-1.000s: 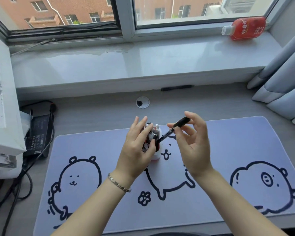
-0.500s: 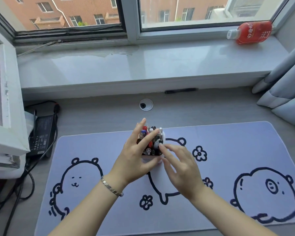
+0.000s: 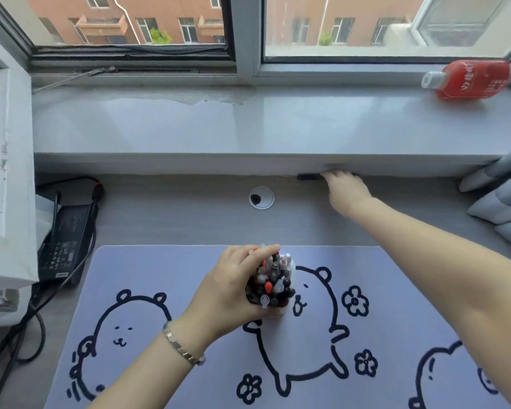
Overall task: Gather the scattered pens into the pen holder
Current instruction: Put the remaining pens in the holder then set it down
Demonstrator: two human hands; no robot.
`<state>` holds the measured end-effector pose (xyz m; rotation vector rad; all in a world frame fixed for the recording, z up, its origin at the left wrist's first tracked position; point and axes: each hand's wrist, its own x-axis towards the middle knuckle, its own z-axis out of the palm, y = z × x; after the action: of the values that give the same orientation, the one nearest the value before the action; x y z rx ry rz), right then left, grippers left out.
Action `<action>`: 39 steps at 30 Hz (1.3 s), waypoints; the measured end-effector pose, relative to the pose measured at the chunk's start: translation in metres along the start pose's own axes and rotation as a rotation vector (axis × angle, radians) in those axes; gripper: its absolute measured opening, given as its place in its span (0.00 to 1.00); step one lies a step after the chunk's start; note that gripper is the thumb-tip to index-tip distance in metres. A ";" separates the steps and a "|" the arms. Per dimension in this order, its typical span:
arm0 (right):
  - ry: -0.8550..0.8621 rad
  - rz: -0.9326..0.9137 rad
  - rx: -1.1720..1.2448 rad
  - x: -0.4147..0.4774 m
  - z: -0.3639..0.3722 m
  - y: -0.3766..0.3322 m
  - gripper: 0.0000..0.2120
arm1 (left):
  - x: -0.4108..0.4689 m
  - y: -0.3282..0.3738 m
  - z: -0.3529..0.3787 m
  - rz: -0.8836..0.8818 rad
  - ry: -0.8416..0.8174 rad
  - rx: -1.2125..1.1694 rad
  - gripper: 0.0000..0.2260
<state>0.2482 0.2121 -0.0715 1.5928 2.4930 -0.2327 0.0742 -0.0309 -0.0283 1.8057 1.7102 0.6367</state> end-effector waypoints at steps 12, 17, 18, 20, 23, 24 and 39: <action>0.014 -0.062 -0.047 -0.014 0.009 0.001 0.12 | 0.001 0.000 -0.001 -0.032 -0.012 -0.024 0.35; 0.160 0.019 1.009 -0.123 -0.025 -0.015 0.17 | -0.002 0.003 -0.001 -0.063 -0.010 -0.054 0.35; 0.186 0.039 1.193 -0.146 -0.031 -0.019 0.22 | -0.003 0.003 0.000 -0.072 -0.001 -0.070 0.36; 0.245 0.087 1.422 -0.181 -0.034 -0.026 0.29 | -0.005 0.005 0.003 -0.083 0.019 -0.101 0.37; 0.344 0.114 1.545 -0.211 -0.031 -0.035 0.37 | -0.009 0.010 0.006 -0.110 0.023 -0.141 0.40; 0.379 0.096 1.546 -0.217 -0.030 -0.039 0.39 | -0.011 0.011 0.007 -0.115 0.023 -0.145 0.40; 0.618 -0.310 0.953 -0.203 0.016 -0.095 0.10 | -0.016 0.016 -0.001 -0.143 -0.034 -0.174 0.44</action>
<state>0.2462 -0.0097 -0.0368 1.7023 3.3889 -1.3213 0.0843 -0.0473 -0.0162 1.5514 1.6880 0.6680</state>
